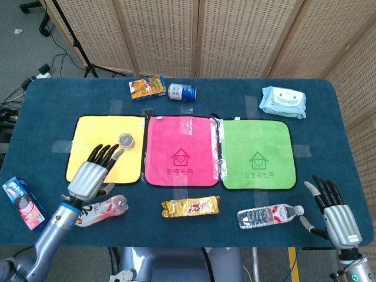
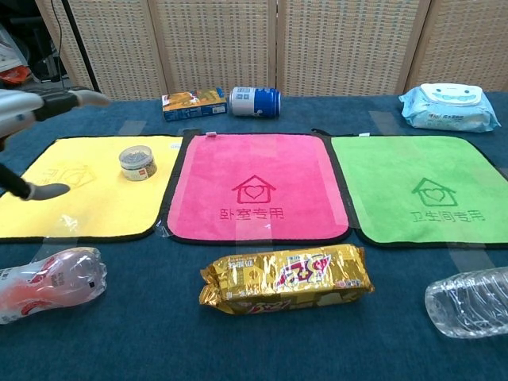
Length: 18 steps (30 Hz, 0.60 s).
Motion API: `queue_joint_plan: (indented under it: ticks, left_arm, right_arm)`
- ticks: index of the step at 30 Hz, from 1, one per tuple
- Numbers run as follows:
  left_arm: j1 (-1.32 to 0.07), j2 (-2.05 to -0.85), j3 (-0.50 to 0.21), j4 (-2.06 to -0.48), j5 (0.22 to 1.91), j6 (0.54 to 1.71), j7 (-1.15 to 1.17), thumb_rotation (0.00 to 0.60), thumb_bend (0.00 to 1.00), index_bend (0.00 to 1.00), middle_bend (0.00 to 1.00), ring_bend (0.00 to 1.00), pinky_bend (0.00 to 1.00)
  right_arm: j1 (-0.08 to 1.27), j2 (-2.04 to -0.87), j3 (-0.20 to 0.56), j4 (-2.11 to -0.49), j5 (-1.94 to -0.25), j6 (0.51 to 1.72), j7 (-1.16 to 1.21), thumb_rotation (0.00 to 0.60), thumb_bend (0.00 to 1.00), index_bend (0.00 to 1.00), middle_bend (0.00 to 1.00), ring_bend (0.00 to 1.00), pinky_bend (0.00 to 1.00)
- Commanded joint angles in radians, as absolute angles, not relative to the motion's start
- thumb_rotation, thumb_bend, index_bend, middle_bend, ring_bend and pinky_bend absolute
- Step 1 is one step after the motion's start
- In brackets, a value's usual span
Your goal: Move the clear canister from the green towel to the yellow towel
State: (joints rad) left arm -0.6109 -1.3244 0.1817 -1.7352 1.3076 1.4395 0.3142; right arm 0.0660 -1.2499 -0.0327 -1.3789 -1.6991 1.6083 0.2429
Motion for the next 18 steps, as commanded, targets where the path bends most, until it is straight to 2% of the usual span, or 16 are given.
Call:
queue_joint_plan:
  ticks: [1,7,11,18]
  left_arm:
    - [-0.504,-1.315,0.251,-1.737,1.391,1.535,0.256,0.600,0.27,0.00,0.00,0.00,0.00]
    - [-0.394,-1.309,0.296,-1.708,1.452,1.635,0.235,0.600,0.27,0.00,0.00,0.00,0.00]
    - [-0.334,-1.306,0.303,-1.675,1.493,1.681,0.216,0.600,0.27,0.00,0.00,0.00,0.00]
    - [-0.283,-1.316,0.276,-1.614,1.515,1.667,0.186,0.600,0.26,0.00,0.00,0.00,0.00]
  right_arm:
    - [0.063,-1.248,-0.032,-1.383,-1.702,1.614,0.237,0.600,0.31,0.09,0.01,0.00,0.01]
    - [0.055,-1.239,-0.031,-1.399,-1.709,1.637,0.227,0.600,0.31,0.09,0.01,0.00,0.01]
    - [0.049,-1.231,-0.032,-1.411,-1.713,1.647,0.218,0.600,0.31,0.09,0.01,0.00,0.01]
    - [0.044,-1.225,-0.035,-1.422,-1.721,1.654,0.204,0.600,0.31,0.09,0.01,0.00,0.01]
